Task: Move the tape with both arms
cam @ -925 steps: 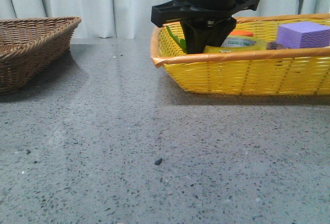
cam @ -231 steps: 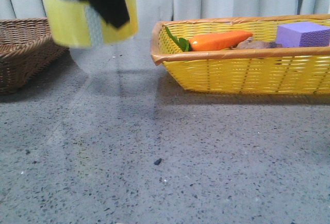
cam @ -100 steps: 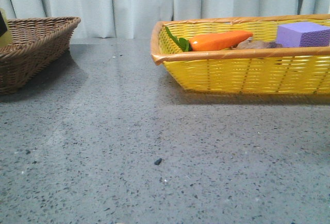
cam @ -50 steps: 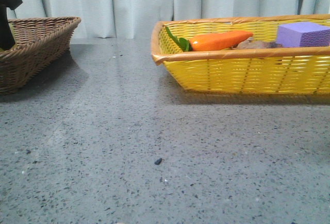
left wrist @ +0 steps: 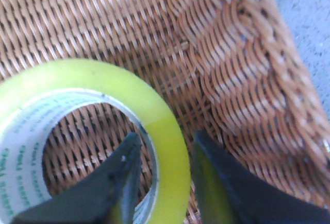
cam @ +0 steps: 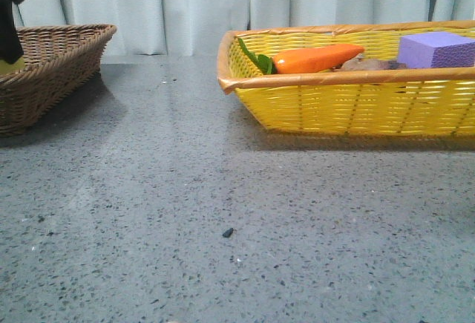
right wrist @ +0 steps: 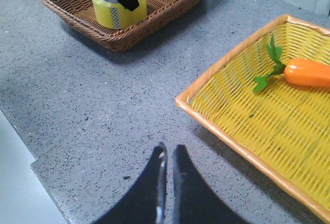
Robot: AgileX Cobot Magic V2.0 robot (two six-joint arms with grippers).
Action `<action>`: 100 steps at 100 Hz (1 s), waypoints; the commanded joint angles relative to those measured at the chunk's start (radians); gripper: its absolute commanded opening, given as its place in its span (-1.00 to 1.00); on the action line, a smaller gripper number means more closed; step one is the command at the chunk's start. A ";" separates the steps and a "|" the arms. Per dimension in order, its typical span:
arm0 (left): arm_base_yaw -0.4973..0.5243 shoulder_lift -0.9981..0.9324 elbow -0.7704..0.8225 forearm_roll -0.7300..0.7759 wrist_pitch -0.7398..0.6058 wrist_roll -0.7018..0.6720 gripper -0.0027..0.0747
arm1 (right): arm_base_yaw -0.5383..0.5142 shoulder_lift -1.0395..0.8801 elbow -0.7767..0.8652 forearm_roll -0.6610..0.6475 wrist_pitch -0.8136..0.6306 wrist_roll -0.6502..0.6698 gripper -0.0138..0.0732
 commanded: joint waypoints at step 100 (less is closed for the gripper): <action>-0.001 -0.892 0.447 -0.103 -0.417 -0.001 -0.98 | -0.006 -0.105 0.076 -0.236 -0.212 0.060 -0.83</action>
